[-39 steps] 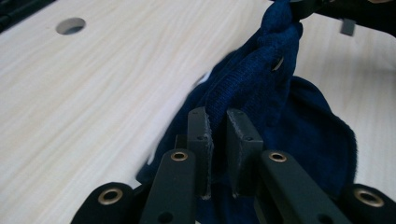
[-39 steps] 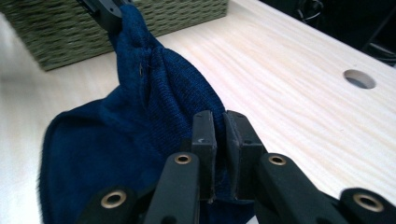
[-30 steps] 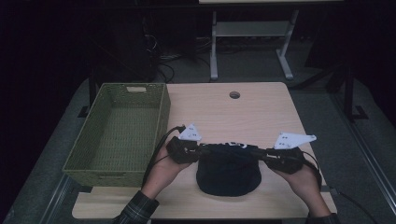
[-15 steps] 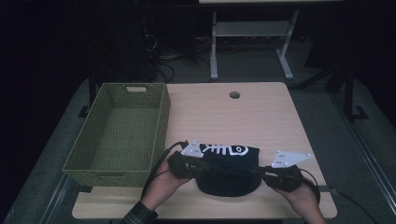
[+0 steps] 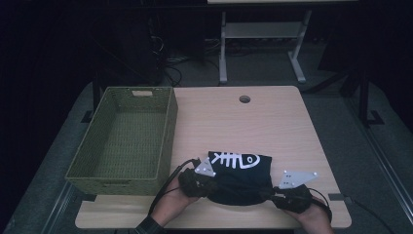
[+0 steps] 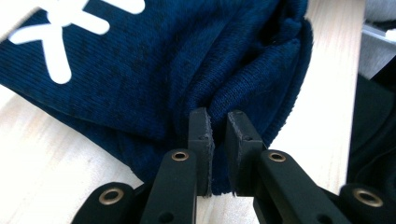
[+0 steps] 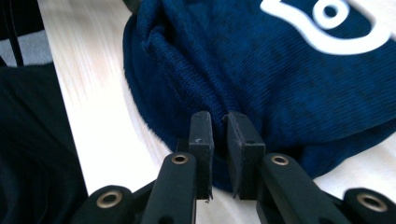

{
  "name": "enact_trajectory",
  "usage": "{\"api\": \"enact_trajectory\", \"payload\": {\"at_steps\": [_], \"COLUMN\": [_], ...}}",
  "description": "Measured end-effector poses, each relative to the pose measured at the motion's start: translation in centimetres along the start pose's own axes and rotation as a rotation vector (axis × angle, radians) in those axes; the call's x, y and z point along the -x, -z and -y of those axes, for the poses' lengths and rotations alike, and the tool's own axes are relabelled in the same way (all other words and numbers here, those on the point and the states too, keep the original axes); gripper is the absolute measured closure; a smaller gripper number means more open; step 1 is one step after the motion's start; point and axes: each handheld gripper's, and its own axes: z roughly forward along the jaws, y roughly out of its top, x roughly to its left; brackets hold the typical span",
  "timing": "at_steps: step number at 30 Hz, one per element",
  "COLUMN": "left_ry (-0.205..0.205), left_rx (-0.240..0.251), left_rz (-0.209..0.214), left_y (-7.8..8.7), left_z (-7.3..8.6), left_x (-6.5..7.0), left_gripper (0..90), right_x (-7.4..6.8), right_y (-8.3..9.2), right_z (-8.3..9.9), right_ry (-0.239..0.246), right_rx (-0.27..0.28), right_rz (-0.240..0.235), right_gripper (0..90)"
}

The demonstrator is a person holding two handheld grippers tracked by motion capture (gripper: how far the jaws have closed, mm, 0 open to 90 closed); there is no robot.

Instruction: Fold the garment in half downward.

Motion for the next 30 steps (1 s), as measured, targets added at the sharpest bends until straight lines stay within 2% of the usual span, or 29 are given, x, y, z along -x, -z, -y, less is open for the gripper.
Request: {"api": "enact_trajectory", "payload": {"at_steps": [1, 6, 8, 10, 12, 15, 18, 20, 22, 28, 30], "left_ry": [-0.012, 0.019, 0.022, 0.043, 0.047, 0.047, 0.048, 0.067, 0.068, 0.074, 0.085], "left_rx": [-0.009, 0.03, 0.039, 0.074, 0.094, 0.123, 0.132, 0.147, 0.152, 0.136, 0.129], "left_rz": [-0.002, 0.025, 0.018, 0.016, -0.009, -0.029, -0.054, -0.062, -0.072, -0.095, -0.098], "left_y": [0.0, 1.4, 2.2, 3.1, 4.0, 5.2, 5.7, 5.5, 5.2, 3.5, 2.6], "left_z": [0.0, 0.0, 0.1, 0.1, -0.2, -0.6, -1.2, -1.6, -2.1, -3.8, -4.2], "left_x": [0.1, 0.2, 0.1, 0.0, -0.3, -0.7, -1.1, -1.5, -2.0, -3.5, -4.1], "left_gripper": [81.0, 73.9, 71.3, 69.7, 68.2, 68.9, 77.5, 83.0, 86.1, 87.5, 87.4], "right_x": [-0.1, -0.3, -0.2, 0.1, 0.4, 1.1, 1.7, 2.1, 2.4, 2.8, 2.8], "right_y": [-0.1, 0.7, 1.3, 2.0, 2.7, 3.4, 3.5, 3.5, 3.2, 2.0, 1.6], "right_z": [0.1, 0.4, 0.4, 0.5, 0.5, 0.2, -0.4, -0.9, -1.4, -1.9, -1.9], "right_ry": [0.001, -0.019, -0.025, -0.034, -0.048, -0.062, -0.06, -0.056, -0.055, -0.054, -0.044], "right_rx": [-0.004, 0.004, 0.016, 0.029, 0.05, 0.071, 0.09, 0.095, 0.105, 0.099, 0.081], "right_rz": [-0.002, -0.013, -0.006, 0.009, 0.021, 0.033, 0.039, 0.036, 0.033, 0.013, -0.001], "right_gripper": [79.0, 71.3, 69.0, 67.7, 67.7, 69.9, 76.5, 81.8, 86.8, 89.6, 89.6]}}
